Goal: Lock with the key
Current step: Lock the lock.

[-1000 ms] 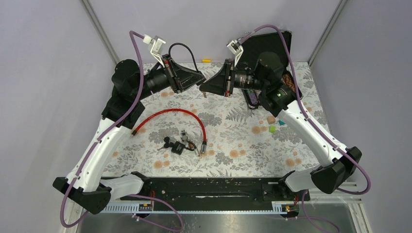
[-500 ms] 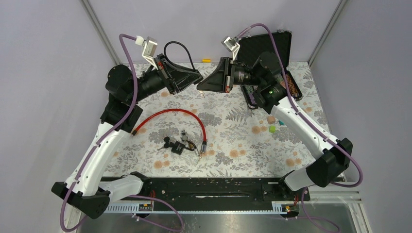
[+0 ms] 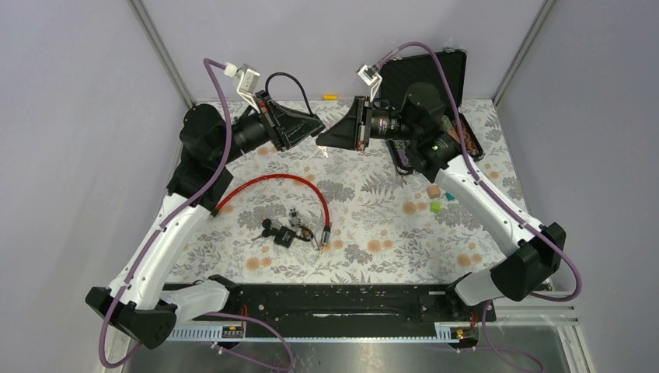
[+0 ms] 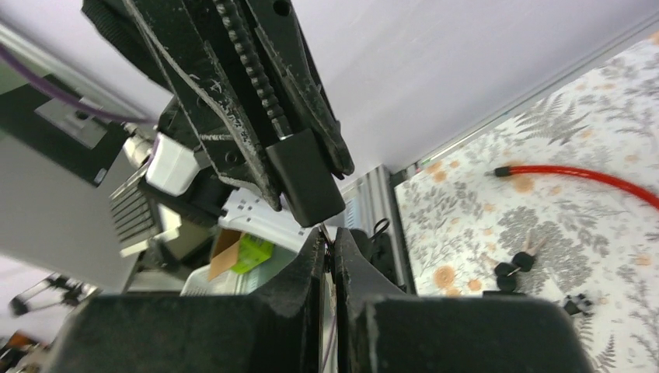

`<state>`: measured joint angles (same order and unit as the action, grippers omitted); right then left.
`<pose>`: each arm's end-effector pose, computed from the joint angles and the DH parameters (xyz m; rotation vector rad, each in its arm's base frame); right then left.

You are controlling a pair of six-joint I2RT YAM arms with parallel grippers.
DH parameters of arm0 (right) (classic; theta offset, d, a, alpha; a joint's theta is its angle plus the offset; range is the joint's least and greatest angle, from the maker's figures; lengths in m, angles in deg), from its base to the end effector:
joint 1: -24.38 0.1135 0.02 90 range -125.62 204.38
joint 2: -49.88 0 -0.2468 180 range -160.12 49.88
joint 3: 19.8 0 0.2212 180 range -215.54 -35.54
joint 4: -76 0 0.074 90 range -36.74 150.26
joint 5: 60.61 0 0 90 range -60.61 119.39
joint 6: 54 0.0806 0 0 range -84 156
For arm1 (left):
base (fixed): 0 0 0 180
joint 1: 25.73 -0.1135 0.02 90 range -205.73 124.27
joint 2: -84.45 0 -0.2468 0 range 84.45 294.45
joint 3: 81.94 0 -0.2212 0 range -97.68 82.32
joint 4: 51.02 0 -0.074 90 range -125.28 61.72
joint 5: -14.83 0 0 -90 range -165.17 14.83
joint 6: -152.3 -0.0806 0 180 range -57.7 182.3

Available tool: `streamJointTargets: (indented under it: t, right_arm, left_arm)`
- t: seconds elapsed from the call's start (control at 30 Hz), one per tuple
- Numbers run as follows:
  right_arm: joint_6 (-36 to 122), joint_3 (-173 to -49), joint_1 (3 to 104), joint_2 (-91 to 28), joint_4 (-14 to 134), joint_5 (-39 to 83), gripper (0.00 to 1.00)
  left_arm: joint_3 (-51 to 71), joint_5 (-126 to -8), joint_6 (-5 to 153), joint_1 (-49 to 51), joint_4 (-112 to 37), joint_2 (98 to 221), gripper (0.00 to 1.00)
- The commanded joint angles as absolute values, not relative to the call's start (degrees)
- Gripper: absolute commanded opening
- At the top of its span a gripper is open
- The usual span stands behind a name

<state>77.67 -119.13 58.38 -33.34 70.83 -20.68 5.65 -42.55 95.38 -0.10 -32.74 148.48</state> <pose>0.2364 0.2340 0.4438 -0.7308 1.5202 1.6326 0.2032 -0.1457 0.4654 0.4132 1.4870 -1.2243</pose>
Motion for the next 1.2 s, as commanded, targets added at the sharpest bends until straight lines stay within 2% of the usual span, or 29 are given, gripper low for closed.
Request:
streamJointTargets:
  t: [0.0,0.13,0.43,0.63,0.73,1.0,1.1,1.17]
  right_arm:
    - [84.85,-120.98,57.66,-34.48,76.75,-37.90,0.00]
    - [84.55,-121.85,56.55,-36.69,75.97,-42.63,0.00]
    - [78.85,-119.86,55.65,-35.61,75.20,-37.92,0.00]
    - [71.54,-120.64,55.20,-34.48,68.54,-47.97,0.00]
    - [71.39,-121.73,54.97,-35.00,66.28,-47.37,0.00]
    - [79.79,-123.27,54.97,-36.53,69.87,-47.88,0.00]
    - [90.76,-123.33,54.89,-37.63,79.23,-49.78,0.00]
    - [102.85,-123.06,54.84,-38.84,91.29,-50.42,0.00]
  left_arm:
    - [1.56,-39.07,92.34,-3.43,-41.41,149.55,0.00]
    - [2.01,-36.14,95.29,-5.20,-44.79,149.96,0.00]
    - [2.87,-42.57,95.36,-6.74,-43.41,149.76,0.00]
    - [0.72,-31.20,100.08,-9.33,-48.40,151.63,0.00]
    - [0.54,-30.28,97.18,-9.35,-46.55,151.07,0.00]
    - [1.08,-29.63,91.68,-9.30,-45.56,150.02,0.00]
    - [2.64,-26.79,89.15,-9.34,-47.09,148.85,0.00]
    - [3.24,-25.26,87.91,-9.34,-47.39,148.15,0.00]
